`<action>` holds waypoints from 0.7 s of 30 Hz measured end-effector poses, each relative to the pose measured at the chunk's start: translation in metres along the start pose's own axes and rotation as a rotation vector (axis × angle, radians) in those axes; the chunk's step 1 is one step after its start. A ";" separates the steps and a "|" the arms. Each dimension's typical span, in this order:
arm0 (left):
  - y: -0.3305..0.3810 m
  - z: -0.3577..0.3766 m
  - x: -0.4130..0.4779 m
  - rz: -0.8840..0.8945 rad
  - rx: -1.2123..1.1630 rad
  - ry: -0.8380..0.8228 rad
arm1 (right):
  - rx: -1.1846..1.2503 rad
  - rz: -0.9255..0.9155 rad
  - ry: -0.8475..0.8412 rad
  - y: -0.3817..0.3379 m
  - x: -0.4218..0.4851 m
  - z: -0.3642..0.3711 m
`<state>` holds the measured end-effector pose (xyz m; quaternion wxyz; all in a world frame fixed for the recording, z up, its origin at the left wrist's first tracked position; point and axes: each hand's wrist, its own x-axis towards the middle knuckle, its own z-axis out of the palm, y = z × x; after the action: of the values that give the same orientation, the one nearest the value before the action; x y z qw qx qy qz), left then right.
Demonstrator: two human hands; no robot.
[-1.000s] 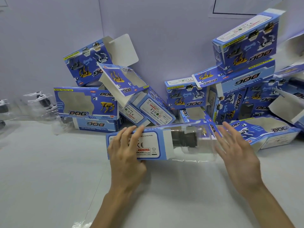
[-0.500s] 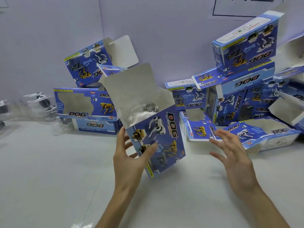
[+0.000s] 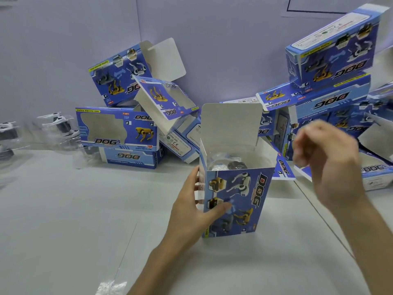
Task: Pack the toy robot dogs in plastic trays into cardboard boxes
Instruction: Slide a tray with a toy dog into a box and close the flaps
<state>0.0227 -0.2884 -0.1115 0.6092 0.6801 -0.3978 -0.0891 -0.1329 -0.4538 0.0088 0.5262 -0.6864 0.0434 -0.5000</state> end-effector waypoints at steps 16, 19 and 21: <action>0.000 -0.002 0.003 -0.008 0.070 -0.023 | -0.829 0.336 -0.918 0.008 0.049 0.081; 0.006 -0.003 0.001 0.045 0.143 -0.003 | -0.816 0.329 -0.910 0.012 0.048 0.082; 0.011 -0.003 -0.001 0.156 0.223 0.079 | -0.796 0.329 -0.895 0.014 0.047 0.083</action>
<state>0.0192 -0.2845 -0.1007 0.5502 0.7136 -0.4326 0.0299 -0.0427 -0.4310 0.0329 0.2672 -0.9575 0.1067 -0.0214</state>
